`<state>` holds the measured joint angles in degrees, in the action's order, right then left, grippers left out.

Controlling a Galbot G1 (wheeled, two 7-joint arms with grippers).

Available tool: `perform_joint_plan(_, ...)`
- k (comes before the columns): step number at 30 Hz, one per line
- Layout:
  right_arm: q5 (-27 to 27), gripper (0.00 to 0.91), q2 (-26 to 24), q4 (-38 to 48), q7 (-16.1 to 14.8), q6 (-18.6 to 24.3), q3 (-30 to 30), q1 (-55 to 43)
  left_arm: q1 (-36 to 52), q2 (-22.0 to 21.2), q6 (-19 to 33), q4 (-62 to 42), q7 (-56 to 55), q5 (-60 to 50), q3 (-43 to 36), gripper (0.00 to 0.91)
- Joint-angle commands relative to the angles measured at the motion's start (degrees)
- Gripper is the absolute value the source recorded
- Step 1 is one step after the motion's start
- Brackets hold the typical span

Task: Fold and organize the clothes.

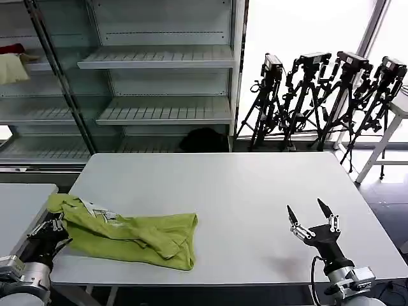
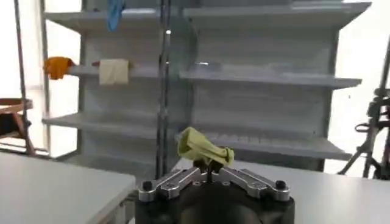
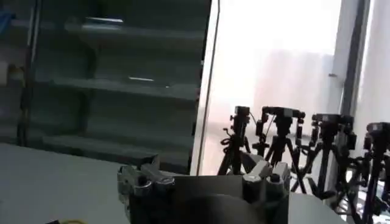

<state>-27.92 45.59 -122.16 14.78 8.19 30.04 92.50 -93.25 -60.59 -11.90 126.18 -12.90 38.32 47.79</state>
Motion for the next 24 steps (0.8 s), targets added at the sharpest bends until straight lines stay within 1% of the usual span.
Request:
perform_joint_plan(1,0.12,0.907,0.20,-0.15,-0.01,0.05,0.59,0.29,0.30,-4.09,4.69,1.83,6.38,-16.30,-21.67,0.000)
perform_joint_plan(3,0.13,0.907,0.29,-0.28,-0.06,0.12,0.98,0.68,0.55,-5.54,5.53,0.60,6.41,-18.82,-26.47,0.000)
perform_joint_plan(5,0.16,0.907,0.43,-0.15,-0.08,0.14,1.09,0.80,1.11,-6.57,5.64,0.63,6.34,-19.82,-29.45,0.000)
perform_joint_plan(6,0.19,0.907,0.50,-0.06,-0.07,0.16,1.09,0.83,1.77,-7.80,5.56,0.81,5.96,-20.94,-31.25,0.000)
perform_joint_plan(9,0.32,0.907,0.62,-0.14,-0.14,0.17,1.05,0.83,3.74,-8.64,4.99,1.31,5.34,-22.16,-35.20,0.000)
perform_joint_plan(16,0.54,0.907,1.13,0.01,-0.14,0.31,0.82,0.75,5.67,-8.76,4.03,0.59,4.99,-23.03,-39.27,0.010)
perform_joint_plan(22,0.96,0.907,1.42,-0.14,-0.29,0.19,0.32,0.53,7.80,-8.85,3.47,-1.76,4.37,-23.55,-40.09,0.010)
perform_joint_plan(24,1.19,0.907,1.59,-0.21,-0.35,0.16,0.05,0.44,9.34,-8.87,2.51,-3.10,3.45,-23.48,-40.34,0.020)
